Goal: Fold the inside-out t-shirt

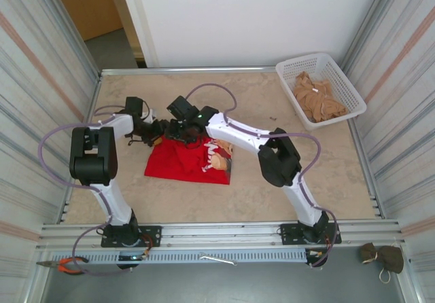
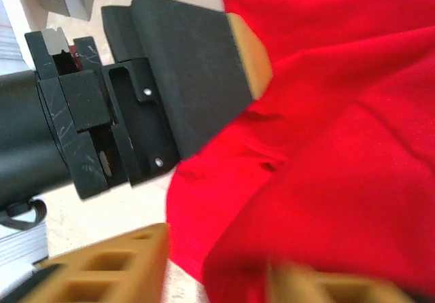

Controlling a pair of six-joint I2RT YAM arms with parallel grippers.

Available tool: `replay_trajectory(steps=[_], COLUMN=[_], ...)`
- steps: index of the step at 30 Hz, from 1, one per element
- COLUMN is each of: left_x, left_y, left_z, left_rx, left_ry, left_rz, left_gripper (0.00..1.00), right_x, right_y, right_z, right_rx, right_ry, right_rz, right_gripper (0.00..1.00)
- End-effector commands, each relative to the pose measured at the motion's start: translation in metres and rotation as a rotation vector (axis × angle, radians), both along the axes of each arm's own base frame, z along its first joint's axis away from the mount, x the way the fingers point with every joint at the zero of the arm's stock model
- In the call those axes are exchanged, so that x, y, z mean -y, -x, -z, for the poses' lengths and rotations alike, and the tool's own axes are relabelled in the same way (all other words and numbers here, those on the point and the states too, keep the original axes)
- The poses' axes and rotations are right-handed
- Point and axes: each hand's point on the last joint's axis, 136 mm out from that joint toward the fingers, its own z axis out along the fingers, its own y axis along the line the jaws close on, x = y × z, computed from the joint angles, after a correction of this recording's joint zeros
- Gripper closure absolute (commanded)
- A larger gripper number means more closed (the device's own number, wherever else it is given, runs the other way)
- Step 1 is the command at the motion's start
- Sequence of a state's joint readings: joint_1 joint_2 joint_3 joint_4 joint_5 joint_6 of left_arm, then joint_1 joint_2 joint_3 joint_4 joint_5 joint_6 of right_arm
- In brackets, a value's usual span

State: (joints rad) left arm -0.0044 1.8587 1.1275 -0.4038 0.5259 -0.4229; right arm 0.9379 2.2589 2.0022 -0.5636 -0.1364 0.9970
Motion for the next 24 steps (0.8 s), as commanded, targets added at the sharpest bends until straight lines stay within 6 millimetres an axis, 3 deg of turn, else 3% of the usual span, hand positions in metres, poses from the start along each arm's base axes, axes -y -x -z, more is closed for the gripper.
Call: replay_trajectory(steps=[1,3,6,9,12,15,18,21,24], left_x=[-0.019,-0.035,-0.061,-0.081,-0.081,-0.055,-0.017,0.024,0.051], left_y=[-0.007,-0.025,-0.050,-0.062,-0.055,-0.029,0.006,0.037,0.061], left_z=[0.004,-0.012,-0.044,-0.080,-0.111,-0.129,-0.131,-0.124,-0.107], left_rx=[-0.050,-0.010,0.063,0.144,0.215,0.253,0.268,0.283,0.274], left_ry=[0.007,0.017,0.043,0.055,0.063,0.071,0.030,-0.045,-0.194], left_rz=[-0.042,-0.077,-0.130,-0.167,-0.163,-0.101,0.006,0.129,0.273], left_gripper=[0.33,0.32,0.31,0.30,0.30,0.30,0.30,0.29,0.29], right_x=[-0.037,-0.043,-0.032,0.005,0.067,0.131,0.186,0.217,0.233], right_y=[0.020,0.032,0.045,0.039,0.019,-0.001,-0.013,-0.022,-0.026], right_z=[-0.019,-0.043,-0.081,-0.094,-0.074,-0.051,-0.021,0.008,0.028], right_rx=[0.020,0.065,0.125,0.154,0.129,0.088,0.023,-0.046,-0.092], right_ry=[-0.092,-0.124,-0.160,-0.153,-0.114,-0.094,-0.077,-0.061,-0.044], right_rz=[-0.155,-0.227,-0.276,-0.234,-0.118,0.003,0.089,0.122,0.136], right_gripper=[0.36,0.33,0.32,0.33,0.34,0.34,0.34,0.33,0.33])
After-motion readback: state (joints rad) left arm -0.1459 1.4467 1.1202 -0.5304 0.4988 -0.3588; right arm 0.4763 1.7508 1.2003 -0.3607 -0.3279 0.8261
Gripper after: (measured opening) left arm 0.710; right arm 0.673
